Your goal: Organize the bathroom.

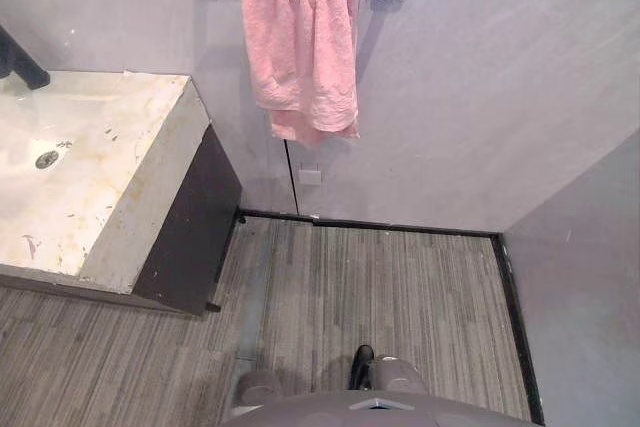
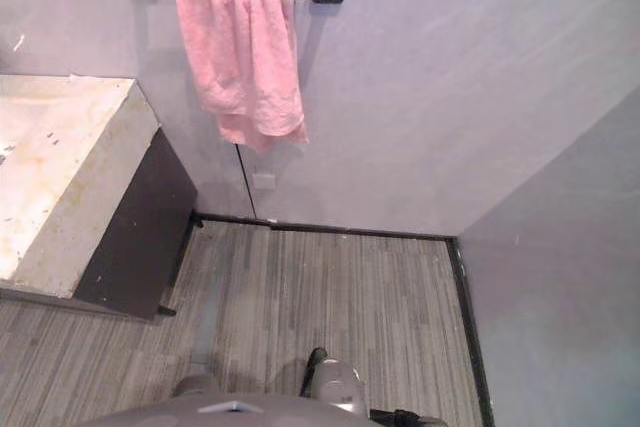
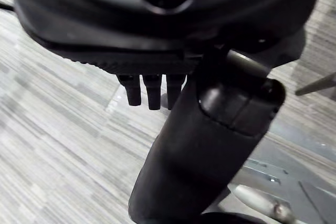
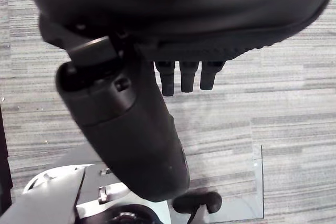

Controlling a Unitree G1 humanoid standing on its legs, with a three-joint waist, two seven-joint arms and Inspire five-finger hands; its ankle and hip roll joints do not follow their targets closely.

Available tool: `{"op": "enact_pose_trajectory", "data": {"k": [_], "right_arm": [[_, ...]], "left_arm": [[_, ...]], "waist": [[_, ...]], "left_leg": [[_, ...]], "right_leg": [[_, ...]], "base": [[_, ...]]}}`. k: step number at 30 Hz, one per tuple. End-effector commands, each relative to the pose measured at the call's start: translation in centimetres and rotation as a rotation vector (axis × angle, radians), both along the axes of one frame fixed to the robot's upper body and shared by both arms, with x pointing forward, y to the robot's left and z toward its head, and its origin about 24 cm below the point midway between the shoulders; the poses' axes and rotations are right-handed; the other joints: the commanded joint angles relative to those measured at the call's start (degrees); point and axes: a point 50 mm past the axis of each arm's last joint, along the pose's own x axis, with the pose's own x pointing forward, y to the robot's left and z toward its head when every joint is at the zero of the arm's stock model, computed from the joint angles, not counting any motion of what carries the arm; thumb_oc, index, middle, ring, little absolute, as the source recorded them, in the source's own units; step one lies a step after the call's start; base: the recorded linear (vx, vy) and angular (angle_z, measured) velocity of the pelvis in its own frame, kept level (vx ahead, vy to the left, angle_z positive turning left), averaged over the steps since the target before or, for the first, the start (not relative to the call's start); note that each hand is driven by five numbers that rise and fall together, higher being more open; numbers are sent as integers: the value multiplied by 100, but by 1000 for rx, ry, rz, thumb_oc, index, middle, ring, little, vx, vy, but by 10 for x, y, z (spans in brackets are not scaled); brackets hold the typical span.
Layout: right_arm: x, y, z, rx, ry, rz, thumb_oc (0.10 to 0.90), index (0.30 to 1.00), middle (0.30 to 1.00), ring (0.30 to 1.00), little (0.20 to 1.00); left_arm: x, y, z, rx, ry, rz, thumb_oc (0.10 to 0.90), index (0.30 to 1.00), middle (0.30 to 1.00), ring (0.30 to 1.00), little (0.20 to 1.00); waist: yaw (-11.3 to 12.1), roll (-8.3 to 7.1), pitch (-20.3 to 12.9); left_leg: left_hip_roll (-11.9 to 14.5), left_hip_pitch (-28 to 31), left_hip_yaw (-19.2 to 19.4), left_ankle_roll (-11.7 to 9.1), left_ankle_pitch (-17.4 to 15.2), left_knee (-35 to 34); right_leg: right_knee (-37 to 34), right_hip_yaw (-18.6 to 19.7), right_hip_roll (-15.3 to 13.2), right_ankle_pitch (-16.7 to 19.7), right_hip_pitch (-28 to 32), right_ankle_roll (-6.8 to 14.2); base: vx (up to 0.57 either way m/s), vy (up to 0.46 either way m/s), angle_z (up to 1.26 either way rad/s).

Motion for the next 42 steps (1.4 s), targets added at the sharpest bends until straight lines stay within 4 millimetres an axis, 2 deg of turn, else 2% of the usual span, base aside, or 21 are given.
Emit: {"op": "enact_pose_trajectory", "data": {"k": [1, 4, 6, 10, 12, 14, 16, 17, 18, 21, 22, 23, 24, 25, 27, 29, 34, 38, 39, 41, 42], "right_arm": [[26, -16, 8, -28, -95, -31, 800, 900, 900, 900, 900], [29, -26, 12, -49, -110, -53, 800, 900, 900, 900, 900], [27, -28, 12, -46, -112, -74, 800, 900, 900, 900, 900], [21, -31, 12, -54, -94, -92, 800, 900, 900, 900, 900], [11, -31, 10, -74, -64, -91, 800, 900, 900, 900, 900], [8, -30, 9, -73, -49, -91, 800, 900, 900, 900, 900], [7, -27, 9, -78, -45, -70, 800, 900, 900, 900, 900], [7, -26, 8, -86, -45, -60, 800, 900, 900, 900, 900], [11, -25, 8, -83, -67, -70, 800, 900, 900, 900, 900], [12, -28, 10, -87, -81, -77, 800, 900, 900, 900, 900], [11, -29, 10, -83, -89, -69, 800, 900, 900, 900, 900], [11, -29, 10, -83, -89, -69, 800, 900, 900, 900, 900], [11, -29, 10, -83, -94, -68, 800, 900, 900, 900, 900], [12, -30, 10, -81, -101, -66, 800, 900, 900, 900, 900], [17, -29, 11, -76, -110, -70, 800, 900, 900, 900, 900], [13, -27, 10, -62, -88, -77, 800, 900, 900, 900, 900], [17, -31, 12, -62, -123, -85, 800, 900, 900, 900, 900], [41, -42, 22, -98, -266, -112, 800, 900, 900, 900, 900], [73, -44, 37, -120, -432, -101, 800, 900, 900, 900, 900], [87, -43, 46, -128, -510, -97, 800, 900, 900, 900, 900], [113, -38, 67, -145, -634, -86, 800, 900, 900, 900, 900]], "left_arm": [[31, 20, 8, 93, -116, -109, 800, 900, 900, 900, 900], [36, 31, 12, 144, -136, -149, 800, 900, 900, 900, 900], [38, 36, 14, 168, -136, -176, 800, 900, 900, 900, 900], [35, 45, 17, 198, -124, -200, 800, 900, 900, 900, 900], [27, 56, 19, 249, -87, -192, 800, 900, 900, 900, 900], [27, 59, 21, 274, -87, -142, 800, 900, 900, 900, 900], [29, 62, 22, 284, -99, -118, 800, 900, 900, 900, 900], [32, 64, 23, 289, -111, -104, 800, 900, 900, 900, 900], [35, 66, 25, 294, -138, -96, 800, 900, 900, 900, 900], [41, 68, 27, 299, -180, -94, 800, 900, 900, 900, 900], [51, 70, 31, 291, -231, -91, 800, 900, 900, 900, 900], [51, 70, 31, 291, -231, -91, 800, 900, 900, 900, 900], [57, 71, 33, 293, -253, -100, 800, 900, 900, 900, 900], [67, 74, 37, 294, -293, -98, 800, 900, 900, 900, 900], [78, 80, 44, 300, -338, -88, 800, 900, 900, 900, 900], [72, 82, 44, 328, -320, -99, 800, 900, 900, 900, 900], [73, 78, 43, 303, -354, -58, 800, 900, 900, 900, 900], [90, 88, 57, 328, -468, -20, 800, 900, 900, 900, 900], [102, 104, 76, 407, -567, -3, 800, 900, 900, 900, 900], [107, 112, 87, 438, -618, 11, 800, 900, 900, 900, 900], [117, 123, 110, 519, -688, -5, 800, 900, 900, 900, 900]], "waist": [[-8, 259, 46], [182, 461, 89], [239, 506, 129], [289, 584, 128], [240, 631, 68], [266, 618, 54], [298, 606, 48], [333, 624, 39], [314, 692, 120], [225, 742, 234], [153, 646, 349], [153, 646, 349], [128, 596, 381], [71, 504, 435], [24, 489, 517], [10, 454, 429], [45, 397, 245], [102, 422, 132], [105, 412, 80], [102, 396, 63], [102, 360, 45]], "left_leg": [[-286, 618, 391, 405, -447, -1402], [-434, 245, -15, 268, 45, -2775], [-459, 177, -37, 237, 133, -3037], [-666, 143, -103, 302, 20, -3259], [-996, 201, -19, 486, -398, -2983], [-1205, 191, -189, 598, -578, -2852], [-1307, 224, -183, 698, -670, -2853], [-1380, 272, -202, 783, -700, -2902], [-1477, 423, -149, 998, -760, -2969], [-1483, 579, -108, 1080, -858, -2961], [-1531, 643, -129, 998, -964, -2875], [-1531, 643, -129, 998, -964, -2875], [-1552, 631, -136, 972, -1020, -2847], [-1586, 631, -144, 933, -1146, -2822], [-1506, 679, -155, 937, -1274, -2860], [-1240, 776, -21, 901, -1215, -2892], [-935, 823, 44, 709, -1144, -2874], [-835, 919, 0, 609, -1051, -3067], [-787, 1018, 35, 577, -1040, -3141], [-770, 1060, 48, 573, -1041, -3163], [-752, 1099, 66, 580, -1055, -3187]], "right_leg": [[-262, 399, -80, 257, -35, 479], [-432, 673, 132, 112, 377, 584], [-472, 719, 153, 54, 526, 602], [-485, 808, 157, -27, 658, 609], [-305, 856, 74, -125, 611, 626], [-188, 898, -56, -132, 576, 697], [-101, 896, -165, -162, 565, 767], [140, 829, -305, -205, 455, 839], [1545, 941, -551, 37, -198, 1001], [2029, 1055, -573, 427, -790, 993], [1063, 1026, -654, 707, -812, 1080], [1063, 1026, -654, 707, -812, 1080], [653, 1061, -690, 797, -812, 1137], [-179, 1142, -753, 1092, -860, 1253], [-315, 1332, -772, 1378, -1058, 1289], [-361, 1290, -747, 1225, -856, 1404], [-590, 963, -650, 1035, -485, 1305], [-700, 854, -640, 961, -320, 1230], [-733, 824, -638, 947, -260, 1221], [-739, 817, -632, 939, -235, 1218], [-740, 811, -626, 936, -233, 1223]], "base": [[219, 113, 5], [280, 108, 9], [243, 70, -14], [200, 117, -40], [263, 233, -44], [207, 208, -32], [112, 127, -24], [73, 212, -31], [59, 207, -28], [60, 23, -37], [80, -143, -14], [81, -198, -4], [57, -189, 2], [56, -275, 10], [94, -288, 17], [205, -260, 33], [131, -101, 21], [113, -5, 15], [150, -9, 17], [110, -27, 8], [94, -67, 12]]}}
